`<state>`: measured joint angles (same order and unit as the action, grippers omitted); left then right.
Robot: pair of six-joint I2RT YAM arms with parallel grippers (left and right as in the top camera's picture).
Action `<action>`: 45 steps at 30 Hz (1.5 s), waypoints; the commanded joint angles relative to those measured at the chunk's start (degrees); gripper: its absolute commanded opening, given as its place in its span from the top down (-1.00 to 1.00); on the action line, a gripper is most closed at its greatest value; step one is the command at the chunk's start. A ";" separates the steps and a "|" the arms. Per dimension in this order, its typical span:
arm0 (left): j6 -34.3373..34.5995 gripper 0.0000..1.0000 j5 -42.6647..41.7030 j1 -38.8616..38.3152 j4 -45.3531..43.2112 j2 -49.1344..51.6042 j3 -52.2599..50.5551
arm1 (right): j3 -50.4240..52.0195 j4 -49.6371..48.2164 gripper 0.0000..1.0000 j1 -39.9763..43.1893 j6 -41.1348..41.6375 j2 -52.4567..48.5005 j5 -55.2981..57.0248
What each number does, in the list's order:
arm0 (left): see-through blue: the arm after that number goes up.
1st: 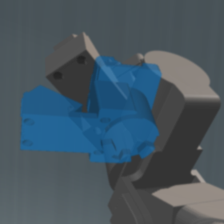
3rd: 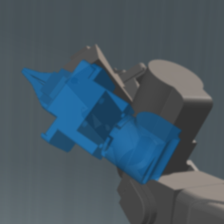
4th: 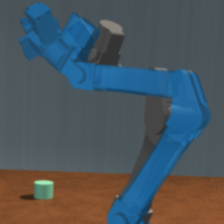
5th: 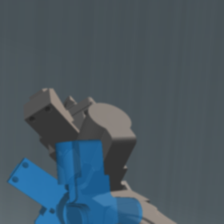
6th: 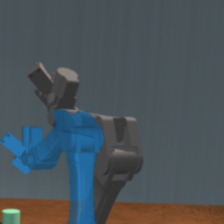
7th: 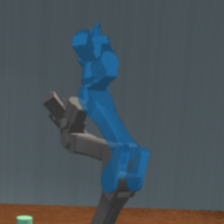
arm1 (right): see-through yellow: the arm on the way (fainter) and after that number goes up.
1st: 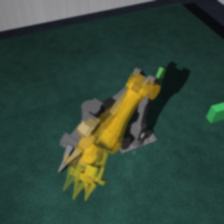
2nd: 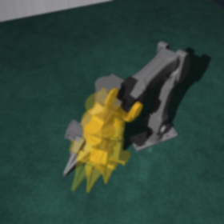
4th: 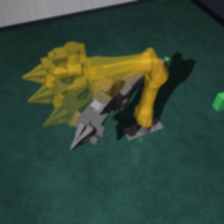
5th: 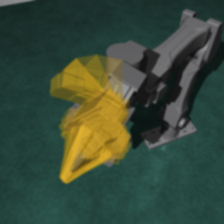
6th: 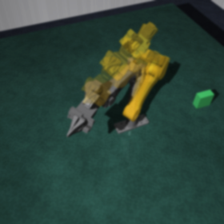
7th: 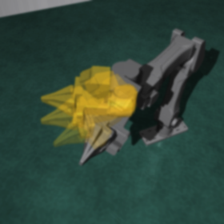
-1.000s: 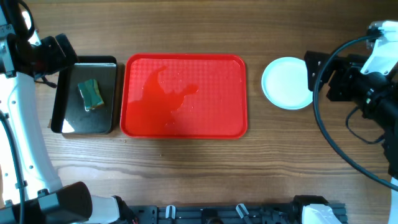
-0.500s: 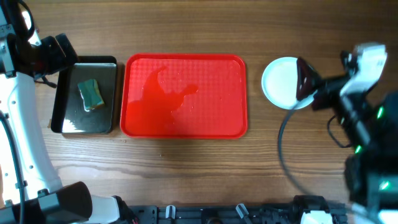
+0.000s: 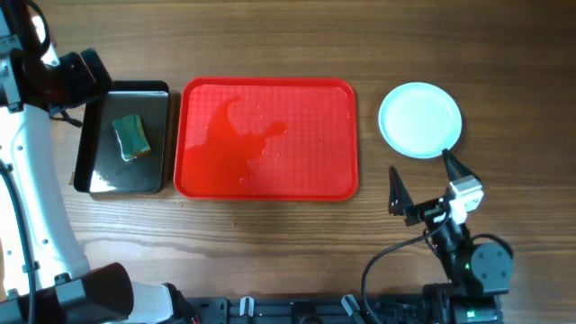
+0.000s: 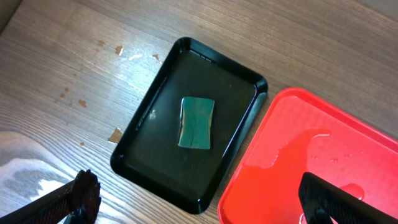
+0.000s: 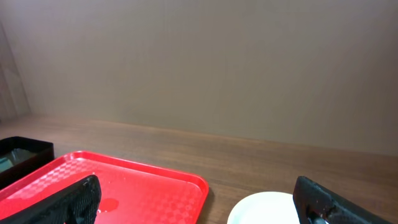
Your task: Clean dirty plates on tray and stack at the side
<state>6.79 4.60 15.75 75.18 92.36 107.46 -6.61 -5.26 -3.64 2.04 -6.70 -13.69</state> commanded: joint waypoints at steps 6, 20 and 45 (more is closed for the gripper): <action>0.96 -1.00 -0.28 -0.20 -0.09 0.24 0.20 | 6.32 0.22 -0.99 -1.40 4.66 6.54 1.75; 0.98 -1.00 -0.28 -0.20 -0.09 0.24 0.20 | 6.32 4.42 -0.99 -1.40 4.13 6.49 1.88; 1.01 -1.00 -4.22 -5.35 -7.45 -8.74 -3.23 | 6.32 4.42 -0.99 -1.40 4.13 6.49 1.88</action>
<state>6.92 3.92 14.24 72.16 90.19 106.67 -0.38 -0.49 -4.75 5.32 -0.99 -12.80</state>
